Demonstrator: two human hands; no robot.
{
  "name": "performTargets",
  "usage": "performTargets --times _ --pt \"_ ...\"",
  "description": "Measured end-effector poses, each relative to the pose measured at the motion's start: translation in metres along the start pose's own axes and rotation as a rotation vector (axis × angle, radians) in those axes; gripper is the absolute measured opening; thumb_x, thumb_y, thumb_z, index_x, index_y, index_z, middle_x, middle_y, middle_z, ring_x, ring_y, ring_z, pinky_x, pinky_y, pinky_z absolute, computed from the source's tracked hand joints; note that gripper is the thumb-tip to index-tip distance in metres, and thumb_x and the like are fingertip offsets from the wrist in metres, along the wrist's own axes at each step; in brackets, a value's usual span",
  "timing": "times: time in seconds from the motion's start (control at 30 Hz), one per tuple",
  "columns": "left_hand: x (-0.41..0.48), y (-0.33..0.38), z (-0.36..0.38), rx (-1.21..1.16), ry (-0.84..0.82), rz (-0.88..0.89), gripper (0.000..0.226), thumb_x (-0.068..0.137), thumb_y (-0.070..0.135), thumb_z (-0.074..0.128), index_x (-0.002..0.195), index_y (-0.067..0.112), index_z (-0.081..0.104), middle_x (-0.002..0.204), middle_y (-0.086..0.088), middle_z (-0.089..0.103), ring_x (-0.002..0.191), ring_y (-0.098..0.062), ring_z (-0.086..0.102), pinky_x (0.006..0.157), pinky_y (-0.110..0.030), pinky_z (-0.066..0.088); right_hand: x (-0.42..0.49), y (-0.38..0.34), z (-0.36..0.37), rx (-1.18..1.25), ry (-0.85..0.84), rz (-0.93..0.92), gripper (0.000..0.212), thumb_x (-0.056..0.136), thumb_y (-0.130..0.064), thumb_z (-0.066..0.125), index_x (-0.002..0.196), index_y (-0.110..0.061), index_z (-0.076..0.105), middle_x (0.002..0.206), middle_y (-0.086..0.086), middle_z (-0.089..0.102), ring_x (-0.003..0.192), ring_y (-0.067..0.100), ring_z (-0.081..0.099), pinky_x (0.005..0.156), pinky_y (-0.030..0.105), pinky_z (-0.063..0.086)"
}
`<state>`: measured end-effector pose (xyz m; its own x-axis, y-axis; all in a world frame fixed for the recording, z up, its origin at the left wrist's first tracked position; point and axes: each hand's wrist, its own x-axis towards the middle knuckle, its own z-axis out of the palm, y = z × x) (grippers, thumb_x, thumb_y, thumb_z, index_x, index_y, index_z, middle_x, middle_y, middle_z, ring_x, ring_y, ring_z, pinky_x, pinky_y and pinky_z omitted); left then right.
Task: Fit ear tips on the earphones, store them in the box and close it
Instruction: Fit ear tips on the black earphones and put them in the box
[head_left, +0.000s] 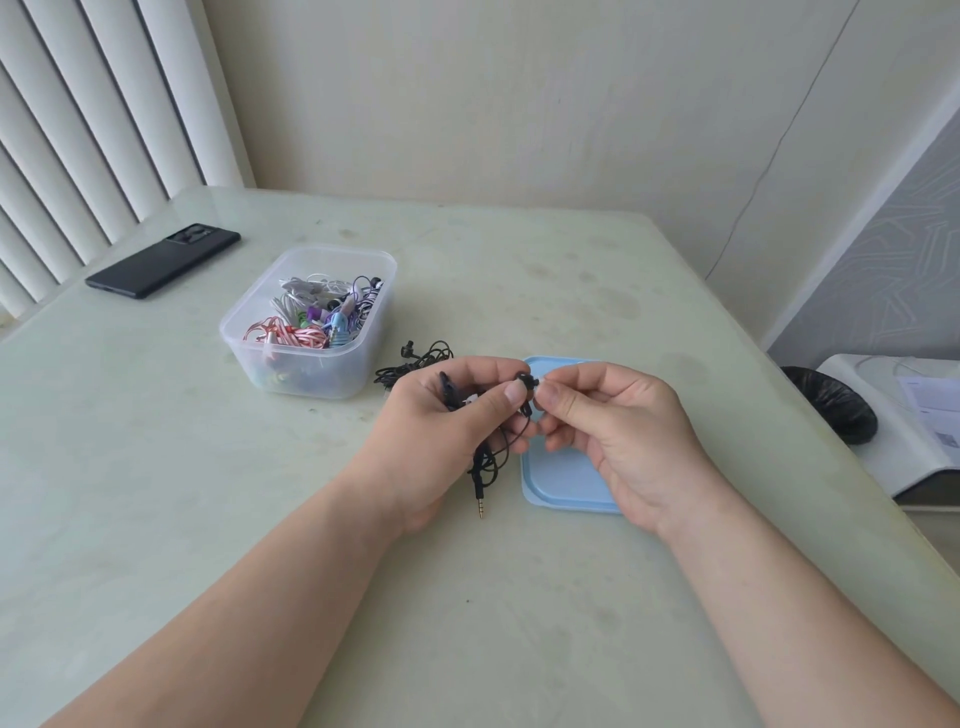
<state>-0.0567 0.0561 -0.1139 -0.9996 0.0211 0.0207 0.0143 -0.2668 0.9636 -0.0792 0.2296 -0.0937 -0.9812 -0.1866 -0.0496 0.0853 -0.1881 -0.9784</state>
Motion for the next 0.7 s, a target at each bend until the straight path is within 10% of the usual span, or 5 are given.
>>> performTargets --times 0.7 --pt "0.0007 -0.0033 0.0021 0.024 0.040 0.031 0.012 0.097 0.003 0.069 0.107 0.001 0.075 0.082 -0.011 0.072 0.071 -0.020 0.067 0.069 -0.029 0.057 0.0042 0.0076 -0.0018 -0.025 0.004 -0.048 0.006 0.088 -0.002 0.073 0.086 -0.007 0.075 0.080 0.014 0.071 0.069 0.024 0.067 0.062 0.033 0.052"
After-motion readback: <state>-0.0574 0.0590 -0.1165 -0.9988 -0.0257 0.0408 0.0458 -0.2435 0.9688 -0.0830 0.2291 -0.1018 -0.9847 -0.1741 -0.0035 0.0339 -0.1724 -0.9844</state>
